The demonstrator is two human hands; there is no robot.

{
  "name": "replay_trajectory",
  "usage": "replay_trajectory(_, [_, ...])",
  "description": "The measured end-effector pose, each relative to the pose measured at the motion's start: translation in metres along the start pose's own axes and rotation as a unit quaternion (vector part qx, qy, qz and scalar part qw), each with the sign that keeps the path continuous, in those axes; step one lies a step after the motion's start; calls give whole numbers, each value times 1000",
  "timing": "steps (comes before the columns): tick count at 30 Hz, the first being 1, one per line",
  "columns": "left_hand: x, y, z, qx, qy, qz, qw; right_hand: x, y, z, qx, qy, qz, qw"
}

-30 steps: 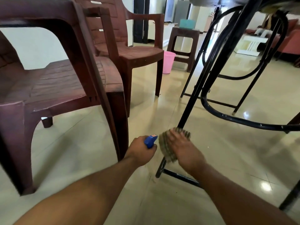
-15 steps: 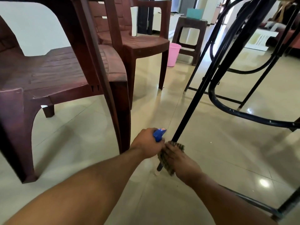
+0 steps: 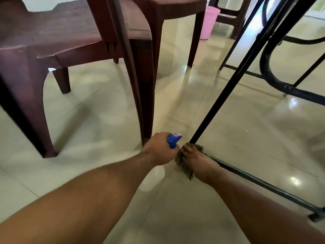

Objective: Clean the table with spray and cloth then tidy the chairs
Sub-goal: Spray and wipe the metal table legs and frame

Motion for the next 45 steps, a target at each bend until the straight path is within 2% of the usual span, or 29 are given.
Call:
replay_trajectory(1, [0,1,-1,-3,-2,0,1000,2,1,1,-4,-17,17,1000])
replay_trajectory(4, [2,1,-1,-6,-8,4,1000,11,-1,7,-128,-91,195,968])
replay_trajectory(6, [4,-1,0,0,-9,9,1000,12,-11,13,-165,-46,249,953])
replay_trajectory(8, [9,-3,3,8,-10,13,1000,12,-20,7,-160,-15,194,968])
replay_trajectory(10, [10,-1,2,15,-8,16,1000,-4,-27,-11,-76,-5,82,994])
replay_trajectory(12, [9,2,6,8,-8,24,1000,-27,-28,-26,-26,3,-5,1000])
replay_trajectory(14, [8,6,11,-4,-7,22,1000,-37,-29,-28,-33,-30,-6,999])
replay_trajectory(16, [10,8,11,-15,-9,20,1000,-37,-26,-21,-99,-89,55,990])
replay_trajectory(18, [9,9,3,-11,2,12,1000,-36,-15,-17,-125,-63,78,987])
replay_trajectory(22, [13,9,-8,-3,6,18,1000,-38,-10,-13,-2,-38,-24,999])
replay_trajectory(24, [17,6,-8,-4,-3,22,1000,-42,-16,-8,29,-48,-51,997])
replay_trajectory(27, [19,4,1,-4,-15,26,1000,-39,-14,-7,15,-30,-102,994])
replay_trajectory(30, [15,2,13,-12,-3,11,1000,-37,3,-20,-95,-150,-166,970])
replay_trajectory(31, [13,1,18,-19,-1,3,1000,-38,12,-24,-163,-244,-175,940])
replay_trajectory(32, [10,0,26,-30,-2,-6,1000,-35,21,-26,-247,-355,-163,887])
replay_trajectory(33, [6,-1,32,-37,-3,-11,999,-32,31,-29,-318,-465,-132,815])
replay_trajectory(35, [0,-3,41,-44,-5,-16,999,-23,48,-30,-404,-606,-40,684])
replay_trajectory(36, [-5,-5,46,-47,-7,-22,999,-20,59,-27,-435,-663,-6,609])
replay_trajectory(38, [-17,-9,54,-45,-15,-39,998,-18,81,-24,-455,-788,35,413])
replay_trajectory(39, [-21,-10,56,-42,-16,-45,998,-15,89,-26,-460,-823,56,328])
replay_trajectory(40, [-29,-11,63,-44,-18,-56,997,-16,104,-26,-463,-842,80,264])
replay_trajectory(41, [-35,-13,69,-47,-23,-62,997,-18,116,-27,-461,-851,97,231])
replay_trajectory(43, [-54,-13,85,-65,-35,-87,994,-15,146,-24,-458,-857,118,204])
replay_trajectory(44, [-62,-12,92,-73,-35,-100,992,-13,160,-21,-466,-853,123,203])
replay_trajectory(45, [-73,-11,105,-85,-36,-115,989,-8,177,-13,-462,-850,124,222])
Point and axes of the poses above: each hand's wrist, its own y-axis away from the middle knuckle, its own x-axis out of the back of the hand, z = x × y, the point moved 2 cm from there along -y, towards the middle knuckle, and after that the axes turned 2 degrees about x, right-handed, at the moved point
